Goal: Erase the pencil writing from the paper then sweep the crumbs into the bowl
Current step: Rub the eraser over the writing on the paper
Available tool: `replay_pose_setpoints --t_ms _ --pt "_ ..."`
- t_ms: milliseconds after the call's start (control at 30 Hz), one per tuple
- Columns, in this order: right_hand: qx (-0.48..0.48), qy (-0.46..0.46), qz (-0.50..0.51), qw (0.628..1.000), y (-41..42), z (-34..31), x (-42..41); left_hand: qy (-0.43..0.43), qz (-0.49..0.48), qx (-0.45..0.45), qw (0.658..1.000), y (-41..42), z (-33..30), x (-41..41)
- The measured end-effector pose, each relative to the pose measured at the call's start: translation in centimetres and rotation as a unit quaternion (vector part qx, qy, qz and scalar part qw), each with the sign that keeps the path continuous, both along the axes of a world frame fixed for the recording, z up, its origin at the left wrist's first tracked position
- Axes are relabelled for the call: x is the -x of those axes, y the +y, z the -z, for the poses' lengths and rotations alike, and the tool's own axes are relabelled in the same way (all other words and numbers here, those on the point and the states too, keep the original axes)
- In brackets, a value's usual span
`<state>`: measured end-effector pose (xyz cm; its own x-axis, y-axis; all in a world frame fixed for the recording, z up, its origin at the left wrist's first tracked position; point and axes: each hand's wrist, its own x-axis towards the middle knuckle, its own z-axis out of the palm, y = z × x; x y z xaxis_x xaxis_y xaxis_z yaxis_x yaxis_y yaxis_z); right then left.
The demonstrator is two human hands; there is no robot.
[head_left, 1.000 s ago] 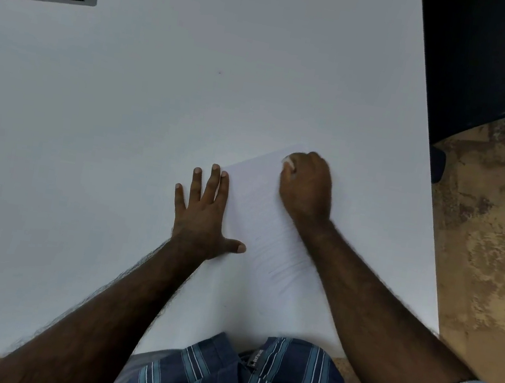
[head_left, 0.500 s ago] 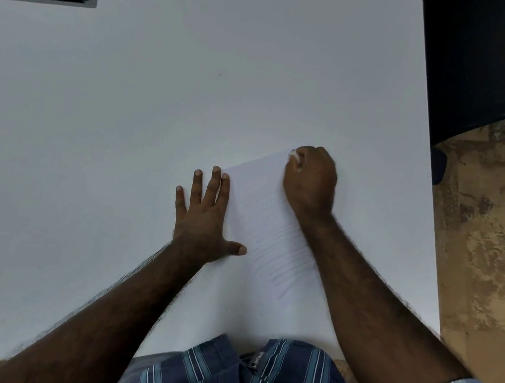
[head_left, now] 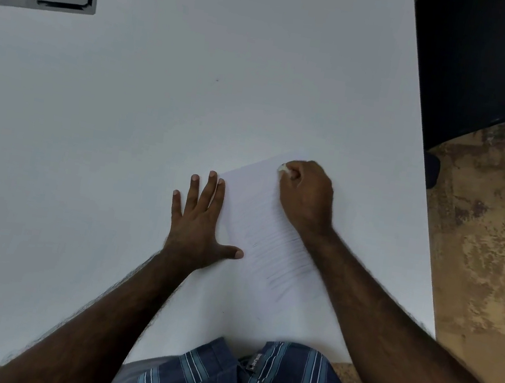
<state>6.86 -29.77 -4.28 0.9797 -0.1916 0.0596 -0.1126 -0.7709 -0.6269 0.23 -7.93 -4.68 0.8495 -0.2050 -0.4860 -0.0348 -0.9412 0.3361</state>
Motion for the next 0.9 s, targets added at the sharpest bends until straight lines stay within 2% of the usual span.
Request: replay_pose_setpoints --t_ms 167,267,333,467,533,633,667,700,833,900 --pt "-0.009 0.004 -0.224 0.974 4.0 0.7 5.5 -0.02 0.002 0.019 1.0 0.5 0.4 0.3" --pt "0.044 0.014 -0.304 0.952 4.3 1.7 6.3 -0.025 0.01 0.009 1.0 0.4 0.4 0.3" --pt "0.072 0.0 -0.278 0.958 3.7 2.0 5.3 -0.015 0.007 0.012 1.0 0.4 0.3 0.3" --pt "0.074 -0.011 -0.133 0.988 2.4 1.8 3.1 -0.009 0.006 0.006 1.0 0.3 0.2 0.2" --pt "0.06 -0.02 -0.148 0.987 3.7 1.9 3.9 -0.008 0.008 0.002 1.0 0.3 0.3 0.2" --pt "0.069 -0.013 -0.289 0.955 5.8 2.3 6.2 -0.015 0.012 -0.006 1.0 0.4 0.5 0.3" --pt "0.081 -0.015 -0.308 0.948 5.6 2.3 6.1 -0.015 0.011 -0.006 1.0 0.3 0.5 0.3" --pt "0.089 -0.02 -0.299 0.95 5.1 2.3 5.5 -0.015 0.01 -0.005 1.0 0.3 0.6 0.2" --pt "0.085 -0.009 -0.146 0.986 2.7 1.9 2.0 -0.016 0.011 -0.005 1.0 0.4 0.7 0.3" --pt "0.072 -0.01 -0.15 0.986 3.7 1.9 2.7 -0.015 0.01 -0.002 1.0 0.4 0.7 0.3"
